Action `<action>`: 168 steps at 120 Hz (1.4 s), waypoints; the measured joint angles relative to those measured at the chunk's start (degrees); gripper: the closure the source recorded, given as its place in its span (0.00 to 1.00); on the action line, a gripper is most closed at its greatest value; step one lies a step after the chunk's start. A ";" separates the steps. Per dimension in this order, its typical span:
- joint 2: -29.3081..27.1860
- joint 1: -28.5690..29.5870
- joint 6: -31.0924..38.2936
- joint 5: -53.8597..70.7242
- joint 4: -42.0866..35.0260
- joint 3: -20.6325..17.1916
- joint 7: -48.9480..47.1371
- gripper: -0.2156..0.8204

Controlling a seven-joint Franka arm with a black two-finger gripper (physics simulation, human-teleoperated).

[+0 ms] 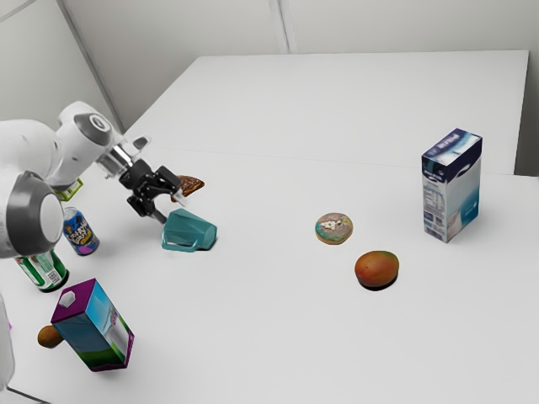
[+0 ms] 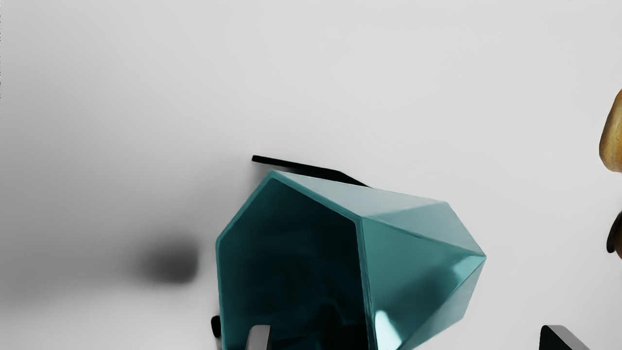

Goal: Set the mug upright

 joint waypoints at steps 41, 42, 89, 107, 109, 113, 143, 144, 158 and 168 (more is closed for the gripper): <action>3.62 0.68 -3.80 -3.47 2.37 -0.19 -3.02 0.21; 3.67 0.64 -3.84 -3.53 2.43 -0.22 -3.11 0.21; 4.61 0.59 -4.57 -5.28 3.23 -0.53 -7.18 0.61; 4.47 0.43 -4.84 -6.38 3.23 -0.53 -8.51 0.79; 4.43 0.39 -4.88 -6.50 3.24 -0.53 -8.63 0.80; 4.28 0.30 -4.97 -6.73 3.25 -0.53 -8.88 0.82; 2.96 0.06 -5.62 -7.93 3.03 -0.46 -10.24 0.94; 2.95 0.05 -5.63 -7.92 3.02 -0.46 -10.28 0.94; 2.58 -0.28 -5.74 -7.58 3.01 -0.38 -10.78 0.95; 2.18 -0.37 -5.78 -7.15 3.01 -0.19 -11.09 0.95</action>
